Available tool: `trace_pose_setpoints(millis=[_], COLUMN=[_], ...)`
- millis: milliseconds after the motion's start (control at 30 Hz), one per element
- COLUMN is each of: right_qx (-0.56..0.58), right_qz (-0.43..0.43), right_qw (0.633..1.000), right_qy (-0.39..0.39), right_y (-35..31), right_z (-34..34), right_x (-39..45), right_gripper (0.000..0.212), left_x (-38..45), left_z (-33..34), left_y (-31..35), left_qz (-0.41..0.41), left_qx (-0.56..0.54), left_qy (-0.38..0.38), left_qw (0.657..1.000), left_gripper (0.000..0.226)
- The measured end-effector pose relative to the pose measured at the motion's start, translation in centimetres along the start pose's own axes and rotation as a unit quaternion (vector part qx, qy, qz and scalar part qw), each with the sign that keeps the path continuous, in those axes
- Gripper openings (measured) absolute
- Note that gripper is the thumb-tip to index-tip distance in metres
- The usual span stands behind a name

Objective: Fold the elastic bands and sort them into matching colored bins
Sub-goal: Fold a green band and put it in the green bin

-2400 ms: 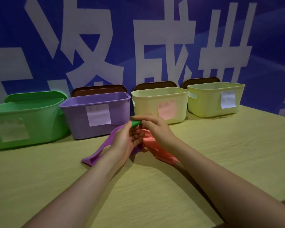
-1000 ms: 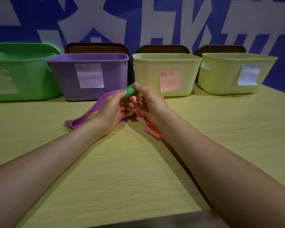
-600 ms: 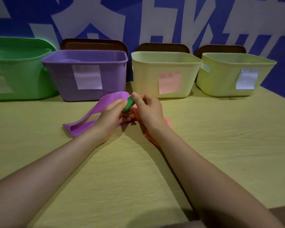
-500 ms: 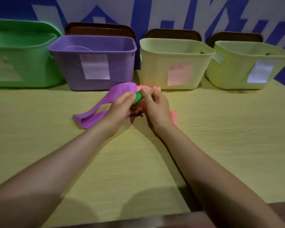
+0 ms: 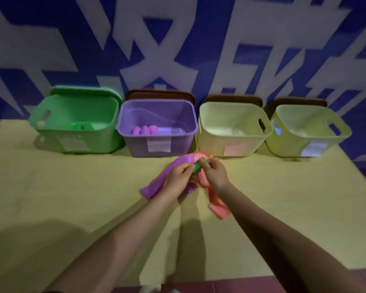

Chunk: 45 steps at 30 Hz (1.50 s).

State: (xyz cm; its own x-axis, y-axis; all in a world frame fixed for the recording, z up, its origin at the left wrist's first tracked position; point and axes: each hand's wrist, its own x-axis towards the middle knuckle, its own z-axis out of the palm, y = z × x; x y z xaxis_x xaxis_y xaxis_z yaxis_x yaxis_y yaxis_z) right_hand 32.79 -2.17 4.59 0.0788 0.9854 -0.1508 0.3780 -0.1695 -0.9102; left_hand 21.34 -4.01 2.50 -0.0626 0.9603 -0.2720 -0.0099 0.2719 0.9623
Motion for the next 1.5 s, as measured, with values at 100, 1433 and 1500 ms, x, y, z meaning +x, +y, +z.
trace_pose_setpoints(millis=[100, 1433, 1500], right_qx=[0.046, -0.102, -0.145], right_qz=[0.024, 0.117, 0.121], right_qw=[0.999, 0.976, 0.968], right_qy=[-0.002, -0.154, -0.163], right_y=[-4.8, -20.3, -19.8], right_z=[0.3, 32.2, 33.4], right_x=[-0.7, 11.5, 13.0], right_gripper=[0.021, 0.021, 0.018], left_x=[-0.8, 13.7, 14.2], left_z=[-2.1, -43.1, -43.4], left_y=[5.1, 9.4, 8.1], left_qz=[-0.039, -0.081, -0.101], left_qx=[-0.055, 0.367, 0.323], left_qy=[-0.012, 0.279, 0.254], left_qw=[0.998, 0.884, 0.906], left_gripper=[0.019, 0.039, 0.036])
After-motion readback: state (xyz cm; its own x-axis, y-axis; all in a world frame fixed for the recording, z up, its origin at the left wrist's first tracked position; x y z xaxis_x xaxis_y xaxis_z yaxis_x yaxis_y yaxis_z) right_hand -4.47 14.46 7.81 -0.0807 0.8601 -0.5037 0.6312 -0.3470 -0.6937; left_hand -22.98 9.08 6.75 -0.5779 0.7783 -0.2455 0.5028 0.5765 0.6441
